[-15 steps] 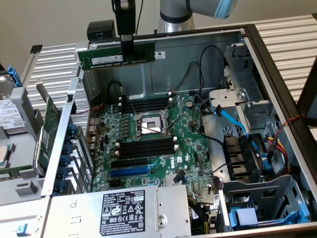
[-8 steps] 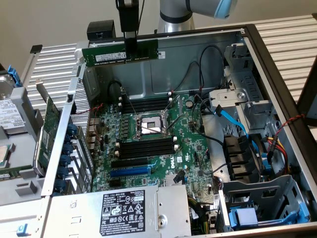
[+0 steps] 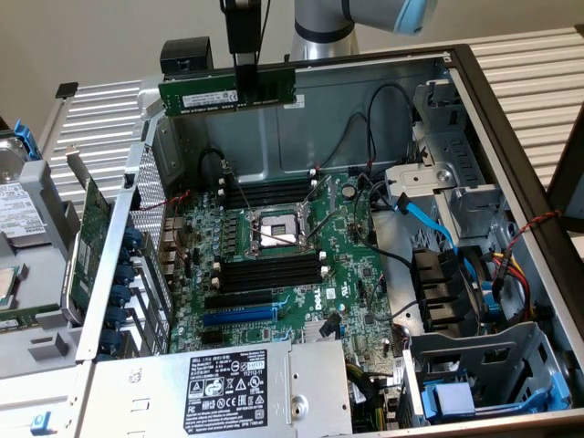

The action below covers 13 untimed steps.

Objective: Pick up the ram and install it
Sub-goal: 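Pick up the ram and move it above insertion slot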

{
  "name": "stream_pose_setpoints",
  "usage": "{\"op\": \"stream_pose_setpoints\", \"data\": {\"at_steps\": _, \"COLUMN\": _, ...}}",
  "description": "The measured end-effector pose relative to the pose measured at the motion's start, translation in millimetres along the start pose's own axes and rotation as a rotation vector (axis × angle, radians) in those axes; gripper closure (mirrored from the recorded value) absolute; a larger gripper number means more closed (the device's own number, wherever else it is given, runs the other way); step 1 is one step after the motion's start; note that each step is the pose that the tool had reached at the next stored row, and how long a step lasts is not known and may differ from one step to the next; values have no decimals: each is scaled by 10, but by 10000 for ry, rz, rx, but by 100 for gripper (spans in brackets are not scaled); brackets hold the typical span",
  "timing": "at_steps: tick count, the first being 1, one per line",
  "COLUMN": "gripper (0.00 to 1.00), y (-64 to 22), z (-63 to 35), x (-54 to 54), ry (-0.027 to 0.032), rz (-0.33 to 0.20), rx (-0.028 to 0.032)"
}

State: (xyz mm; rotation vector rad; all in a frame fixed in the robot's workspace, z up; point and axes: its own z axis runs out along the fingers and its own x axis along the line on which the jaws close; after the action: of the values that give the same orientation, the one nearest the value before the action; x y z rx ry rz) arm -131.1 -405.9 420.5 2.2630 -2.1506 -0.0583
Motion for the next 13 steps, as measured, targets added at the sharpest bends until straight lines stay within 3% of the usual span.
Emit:
{"op": "stream_pose_setpoints", "data": {"at_steps": 5, "gripper": 87, "y": -21, "z": 11, "x": -43, "ry": -28, "rz": 30, "rx": 13}}
{"op": "stream_pose_setpoints", "data": {"at_steps": 13, "gripper": 87, "y": -64, "z": 41, "x": -61, "ry": -216, "rz": 108, "rx": 59}}
